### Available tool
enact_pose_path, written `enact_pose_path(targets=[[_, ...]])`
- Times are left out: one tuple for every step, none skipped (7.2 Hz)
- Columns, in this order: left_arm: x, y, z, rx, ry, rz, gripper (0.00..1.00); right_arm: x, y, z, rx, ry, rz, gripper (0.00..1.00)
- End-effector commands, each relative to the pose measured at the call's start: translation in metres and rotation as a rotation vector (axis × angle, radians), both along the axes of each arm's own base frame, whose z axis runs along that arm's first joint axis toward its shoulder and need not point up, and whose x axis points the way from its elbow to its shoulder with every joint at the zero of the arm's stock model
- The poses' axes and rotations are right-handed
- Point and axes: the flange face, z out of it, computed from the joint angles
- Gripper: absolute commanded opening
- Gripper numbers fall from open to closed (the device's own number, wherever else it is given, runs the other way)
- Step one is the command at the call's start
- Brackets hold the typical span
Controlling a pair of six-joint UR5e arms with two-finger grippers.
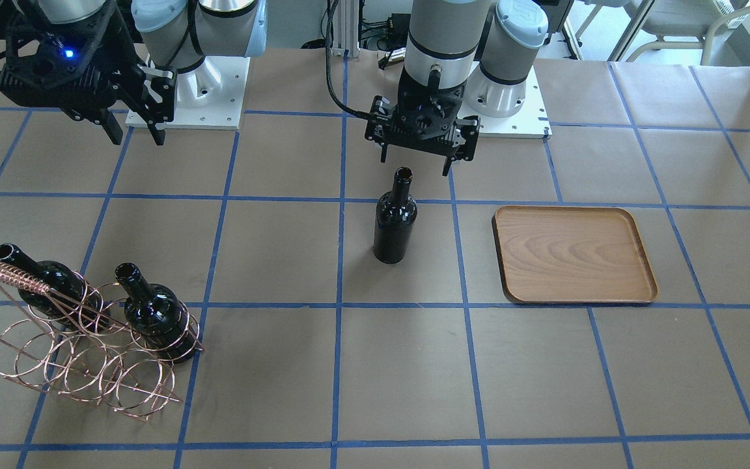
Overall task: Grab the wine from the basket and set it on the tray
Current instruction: 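Lower the left gripper onto the standing bottle's neck and close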
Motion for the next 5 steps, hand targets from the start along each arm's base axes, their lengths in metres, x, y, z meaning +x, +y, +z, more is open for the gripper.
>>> enact_pose_path(targets=[[-0.007,-0.005,-0.035,0.020,0.021,-0.013,1.00,0.000,0.000,0.000,0.001,-0.002,0.000,0.53],[-0.007,-0.008,-0.044,0.039,0.015,-0.016,1.00,0.000,0.000,0.000,0.001,-0.001,0.000,0.54],[-0.007,-0.006,-0.053,0.056,0.009,-0.017,1.00,0.000,0.000,0.000,-0.001,-0.002,0.001,0.54],[-0.007,-0.003,-0.058,0.068,0.007,-0.017,1.00,0.000,0.000,0.000,-0.001,-0.002,0.000,0.54],[-0.006,-0.003,-0.061,0.074,0.004,-0.019,1.00,0.000,0.000,0.000,-0.001,-0.004,0.000,0.55]])
